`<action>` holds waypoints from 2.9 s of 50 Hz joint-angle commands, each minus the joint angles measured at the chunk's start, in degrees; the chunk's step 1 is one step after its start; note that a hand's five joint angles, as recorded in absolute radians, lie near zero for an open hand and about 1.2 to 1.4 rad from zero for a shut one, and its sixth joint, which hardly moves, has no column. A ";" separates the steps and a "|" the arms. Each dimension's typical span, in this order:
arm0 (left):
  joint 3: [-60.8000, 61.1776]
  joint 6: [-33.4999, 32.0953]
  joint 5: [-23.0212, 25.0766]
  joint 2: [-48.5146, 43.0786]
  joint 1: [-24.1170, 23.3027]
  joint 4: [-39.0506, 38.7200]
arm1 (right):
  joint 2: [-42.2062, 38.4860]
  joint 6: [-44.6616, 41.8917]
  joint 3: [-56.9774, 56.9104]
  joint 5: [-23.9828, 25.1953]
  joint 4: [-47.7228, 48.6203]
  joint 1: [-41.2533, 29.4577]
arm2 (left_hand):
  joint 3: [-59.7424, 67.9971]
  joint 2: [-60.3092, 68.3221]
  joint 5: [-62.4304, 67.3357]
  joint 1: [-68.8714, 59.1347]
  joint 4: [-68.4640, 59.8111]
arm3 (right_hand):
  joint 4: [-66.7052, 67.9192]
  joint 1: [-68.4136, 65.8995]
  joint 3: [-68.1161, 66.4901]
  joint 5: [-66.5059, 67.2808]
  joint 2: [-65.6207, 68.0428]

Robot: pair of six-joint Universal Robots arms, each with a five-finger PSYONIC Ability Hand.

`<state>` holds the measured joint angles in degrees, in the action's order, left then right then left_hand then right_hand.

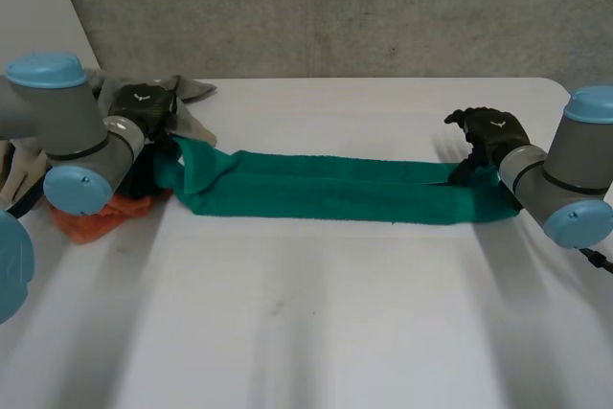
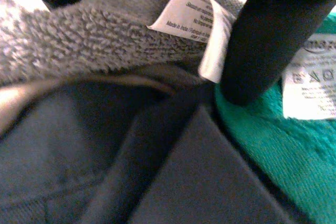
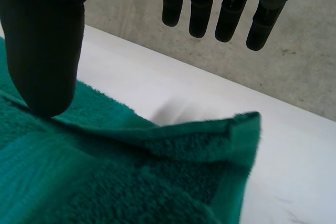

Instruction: Fold the laundry.

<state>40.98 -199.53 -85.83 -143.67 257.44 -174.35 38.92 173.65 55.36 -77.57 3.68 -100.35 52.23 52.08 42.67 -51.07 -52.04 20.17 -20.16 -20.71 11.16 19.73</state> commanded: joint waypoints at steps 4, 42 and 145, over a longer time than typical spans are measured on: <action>4.28 -2.61 -0.04 5.15 -0.09 1.56 | 2.82 -3.83 0.36 -0.38 -0.51 -0.55 | -9.71 -9.57 -10.15 8.55 9.53 | 4.98 -4.98 -4.44 3.98 5.41; 31.53 -41.18 5.67 13.43 -8.00 -13.11 | 5.90 -15.97 3.00 -0.30 -7.37 -2.39 | 4.41 4.56 3.97 -5.57 -4.59 | 4.13 -4.14 -3.59 3.14 4.57; 13.07 3.98 9.36 31.43 -7.21 11.31 | -10.18 -30.56 -20.64 -2.06 -18.01 0.25 | 27.77 27.92 27.33 -28.93 -27.96 | 39.25 -39.26 -38.71 38.26 39.69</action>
<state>53.58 -195.56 -76.49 -112.07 249.75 -163.07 31.66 141.93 37.75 -79.65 -15.81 -100.18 68.10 68.47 55.70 -66.95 -68.85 33.93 -34.30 -33.93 24.05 33.84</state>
